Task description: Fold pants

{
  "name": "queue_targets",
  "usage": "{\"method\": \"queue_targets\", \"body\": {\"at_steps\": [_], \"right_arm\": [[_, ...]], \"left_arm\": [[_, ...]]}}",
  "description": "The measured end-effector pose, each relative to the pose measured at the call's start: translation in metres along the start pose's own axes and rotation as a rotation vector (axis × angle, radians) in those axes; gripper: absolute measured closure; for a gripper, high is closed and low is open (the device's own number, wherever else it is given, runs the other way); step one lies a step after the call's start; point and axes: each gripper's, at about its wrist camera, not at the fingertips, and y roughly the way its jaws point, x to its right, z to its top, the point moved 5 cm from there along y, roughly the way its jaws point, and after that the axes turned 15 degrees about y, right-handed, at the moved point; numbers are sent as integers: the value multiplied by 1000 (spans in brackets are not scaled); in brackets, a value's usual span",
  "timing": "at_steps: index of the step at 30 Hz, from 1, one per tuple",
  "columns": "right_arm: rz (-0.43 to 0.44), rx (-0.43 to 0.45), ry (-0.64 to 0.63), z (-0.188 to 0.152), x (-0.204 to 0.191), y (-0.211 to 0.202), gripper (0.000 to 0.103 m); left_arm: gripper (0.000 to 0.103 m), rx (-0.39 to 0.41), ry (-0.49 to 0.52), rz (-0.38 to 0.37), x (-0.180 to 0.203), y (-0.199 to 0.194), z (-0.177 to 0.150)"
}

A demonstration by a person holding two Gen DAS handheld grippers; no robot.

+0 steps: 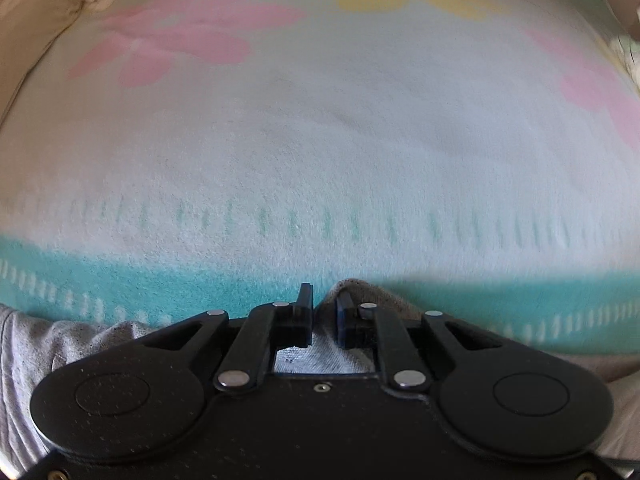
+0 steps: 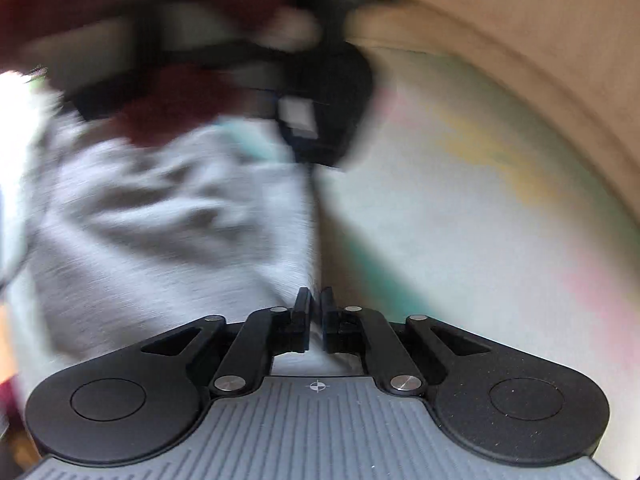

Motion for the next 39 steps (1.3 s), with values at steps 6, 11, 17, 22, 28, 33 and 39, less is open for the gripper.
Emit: {"method": "queue_targets", "body": {"at_steps": [6,11,17,22,28,33,39], "right_arm": [[0,7,195,7,35,-8,96],[153,-127,287,-11,23,-7,96],[54,-195,320,-27,38,14,96],[-70,-202,513,-33,96,26,96],[-103,-213,698,-40,138,11,95],[-22,-281,715,-53,136,-14,95],[-27,-408,667,-98,130,-48,95]], "left_arm": [[68,171,-119,106,-33,-40,21],[65,208,-45,50,-13,-58,-2],[60,120,131,-38,29,-29,-34],[56,59,98,124,3,5,-30],[56,67,3,151,-12,1,-19],[61,118,94,91,33,-34,-49],[60,103,222,-94,84,-51,-106]]}}
